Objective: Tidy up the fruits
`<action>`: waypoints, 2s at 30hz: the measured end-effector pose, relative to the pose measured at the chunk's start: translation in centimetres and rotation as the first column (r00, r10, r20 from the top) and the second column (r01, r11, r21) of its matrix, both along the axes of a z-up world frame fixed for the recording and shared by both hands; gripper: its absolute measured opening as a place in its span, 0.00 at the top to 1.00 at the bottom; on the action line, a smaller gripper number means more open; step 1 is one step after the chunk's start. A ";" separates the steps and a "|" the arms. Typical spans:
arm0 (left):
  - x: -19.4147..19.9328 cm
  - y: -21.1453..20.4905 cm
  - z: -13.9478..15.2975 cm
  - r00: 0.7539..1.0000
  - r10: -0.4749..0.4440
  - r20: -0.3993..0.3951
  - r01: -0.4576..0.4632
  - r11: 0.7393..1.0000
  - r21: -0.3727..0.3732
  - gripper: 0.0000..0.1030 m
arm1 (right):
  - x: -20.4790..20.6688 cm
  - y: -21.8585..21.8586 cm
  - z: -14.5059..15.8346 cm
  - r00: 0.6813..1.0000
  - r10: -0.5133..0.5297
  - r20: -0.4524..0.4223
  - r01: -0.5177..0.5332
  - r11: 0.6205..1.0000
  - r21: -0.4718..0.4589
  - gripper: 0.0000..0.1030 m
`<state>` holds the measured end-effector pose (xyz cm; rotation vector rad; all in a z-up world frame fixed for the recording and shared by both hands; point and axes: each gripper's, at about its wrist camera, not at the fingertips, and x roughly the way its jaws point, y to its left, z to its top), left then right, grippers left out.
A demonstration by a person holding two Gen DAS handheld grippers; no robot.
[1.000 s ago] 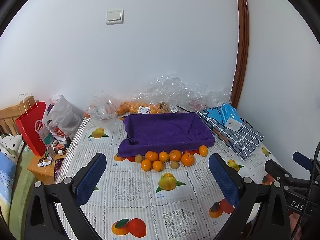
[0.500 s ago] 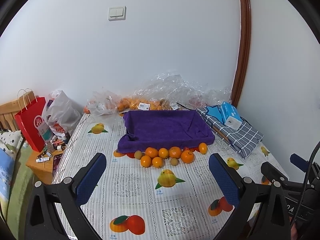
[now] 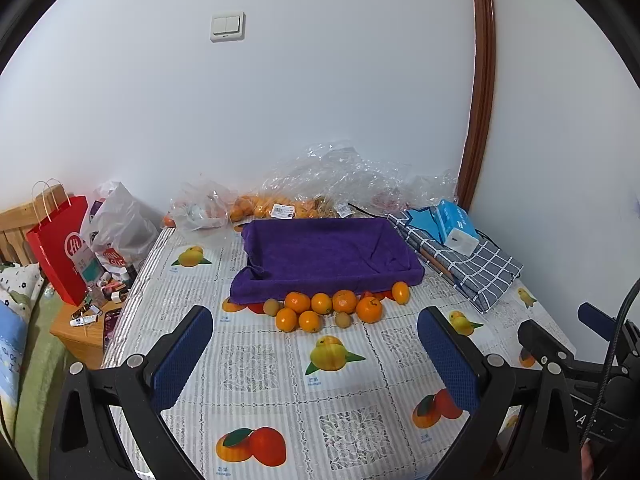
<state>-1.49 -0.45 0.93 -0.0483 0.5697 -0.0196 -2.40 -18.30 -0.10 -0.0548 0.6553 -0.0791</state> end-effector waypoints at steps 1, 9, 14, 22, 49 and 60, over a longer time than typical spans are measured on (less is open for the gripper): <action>0.0 -0.1 0.0 1.000 0.000 0.002 0.000 1.000 0.000 0.00 | 0.0 0.1 0.0 1.000 0.001 0.001 -0.001 1.000 -0.002 0.01; -0.1 0.0 0.1 1.000 0.001 0.003 -0.001 1.000 0.004 0.00 | -0.3 0.6 0.2 1.000 0.012 0.004 -0.012 1.000 0.005 0.01; -0.4 0.3 0.2 1.000 0.005 0.007 -0.005 1.000 0.000 0.00 | -0.3 0.8 0.2 1.000 0.014 0.008 -0.014 1.000 0.006 0.01; -0.4 0.6 0.4 1.000 0.006 0.009 -0.006 1.000 -0.001 0.00 | -0.1 0.6 0.3 1.000 0.007 0.006 -0.008 1.000 0.004 0.01; 3.7 2.9 -3.0 0.999 0.027 -0.019 -0.027 1.000 0.013 0.00 | 4.1 2.2 -2.5 0.997 0.069 0.016 -0.070 0.997 0.028 0.01; 8.6 5.1 -7.5 0.997 0.051 -0.053 -0.049 0.998 0.042 0.03 | 10.4 1.1 -6.8 0.993 0.095 -0.069 -0.088 0.990 0.110 0.08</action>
